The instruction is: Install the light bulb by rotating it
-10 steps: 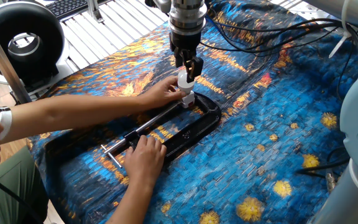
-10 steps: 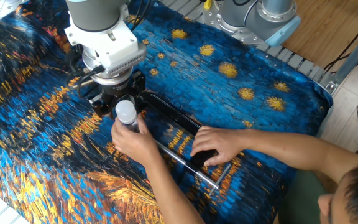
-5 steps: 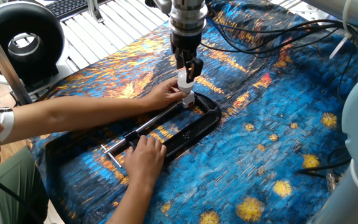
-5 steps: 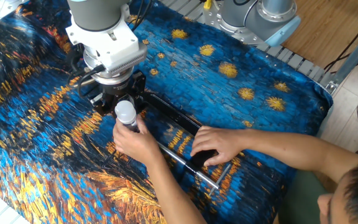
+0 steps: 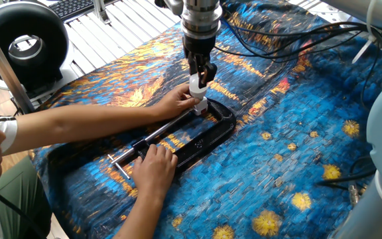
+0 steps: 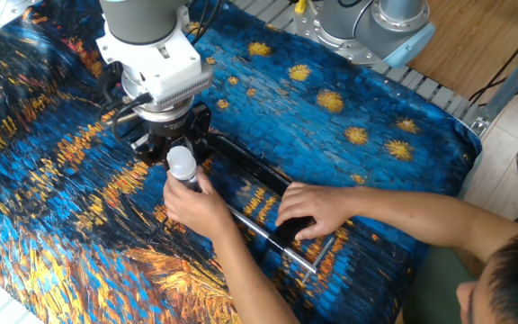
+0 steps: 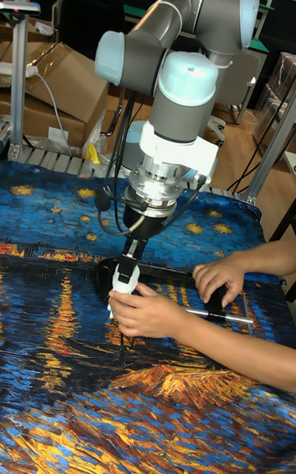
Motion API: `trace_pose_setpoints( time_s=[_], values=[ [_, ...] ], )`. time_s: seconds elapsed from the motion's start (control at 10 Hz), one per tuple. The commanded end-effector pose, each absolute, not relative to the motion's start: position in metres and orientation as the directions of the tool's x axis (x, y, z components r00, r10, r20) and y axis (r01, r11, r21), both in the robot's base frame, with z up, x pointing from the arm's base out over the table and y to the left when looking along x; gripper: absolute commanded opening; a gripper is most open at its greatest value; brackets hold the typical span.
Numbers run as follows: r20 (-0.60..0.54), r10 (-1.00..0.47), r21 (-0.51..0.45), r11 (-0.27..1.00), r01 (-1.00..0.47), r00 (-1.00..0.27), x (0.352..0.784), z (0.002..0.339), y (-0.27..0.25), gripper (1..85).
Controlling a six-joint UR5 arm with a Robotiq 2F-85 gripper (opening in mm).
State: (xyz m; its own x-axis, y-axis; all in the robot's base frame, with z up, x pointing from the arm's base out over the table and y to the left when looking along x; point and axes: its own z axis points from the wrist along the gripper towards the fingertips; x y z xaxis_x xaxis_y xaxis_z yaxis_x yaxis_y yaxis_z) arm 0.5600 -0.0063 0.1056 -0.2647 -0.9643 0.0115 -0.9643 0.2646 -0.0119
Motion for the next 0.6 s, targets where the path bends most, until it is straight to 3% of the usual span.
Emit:
trace_pose_setpoints(
  time_s=[0.0,0.5],
  values=[
    [-0.006,-0.961,-0.007,0.278,-0.961,-0.278,0.5581,0.1059,-0.0029,51.0],
    [-0.018,-0.960,0.012,0.279,-0.960,-0.279,0.5532,0.1056,0.0011,53.0]
  ],
)
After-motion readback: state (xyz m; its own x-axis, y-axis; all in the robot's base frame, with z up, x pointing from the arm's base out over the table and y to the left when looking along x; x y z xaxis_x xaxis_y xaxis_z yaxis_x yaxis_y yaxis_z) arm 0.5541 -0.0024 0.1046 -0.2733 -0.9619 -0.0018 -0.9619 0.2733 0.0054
